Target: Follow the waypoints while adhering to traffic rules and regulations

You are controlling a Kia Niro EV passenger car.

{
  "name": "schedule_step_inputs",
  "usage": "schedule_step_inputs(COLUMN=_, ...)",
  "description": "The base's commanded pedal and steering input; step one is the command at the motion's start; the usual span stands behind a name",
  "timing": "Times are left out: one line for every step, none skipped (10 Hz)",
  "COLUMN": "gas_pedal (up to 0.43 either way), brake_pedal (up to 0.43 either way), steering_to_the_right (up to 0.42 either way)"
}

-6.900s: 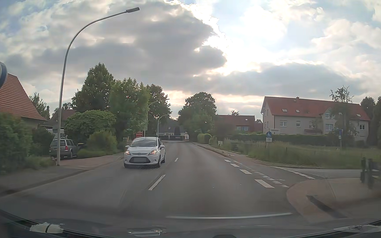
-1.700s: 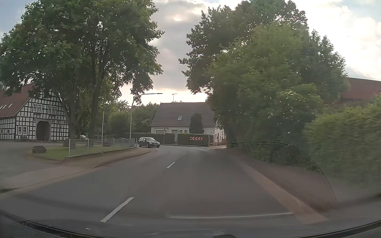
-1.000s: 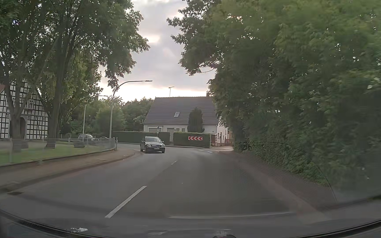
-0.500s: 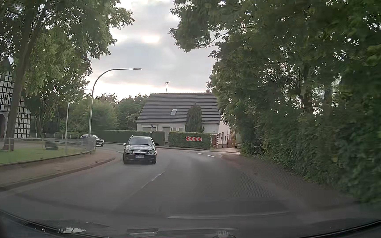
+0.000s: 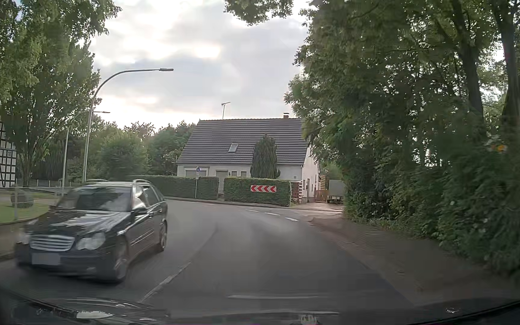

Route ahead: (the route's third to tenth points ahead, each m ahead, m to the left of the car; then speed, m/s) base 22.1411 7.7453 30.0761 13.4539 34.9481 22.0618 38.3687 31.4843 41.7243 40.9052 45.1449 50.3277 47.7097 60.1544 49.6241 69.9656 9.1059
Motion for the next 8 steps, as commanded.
schedule_step_inputs(gas_pedal=0.0, brake_pedal=0.0, steering_to_the_right=-0.007)
schedule_step_inputs(gas_pedal=0.0, brake_pedal=0.0, steering_to_the_right=-0.007)
schedule_step_inputs(gas_pedal=0.0, brake_pedal=0.0, steering_to_the_right=-0.012)
schedule_step_inputs(gas_pedal=0.008, brake_pedal=0.0, steering_to_the_right=-0.018)
schedule_step_inputs(gas_pedal=0.059, brake_pedal=0.0, steering_to_the_right=-0.022)
schedule_step_inputs(gas_pedal=0.079, brake_pedal=0.0, steering_to_the_right=-0.03)
schedule_step_inputs(gas_pedal=0.087, brake_pedal=0.0, steering_to_the_right=-0.042)
schedule_step_inputs(gas_pedal=0.098, brake_pedal=0.0, steering_to_the_right=-0.051)
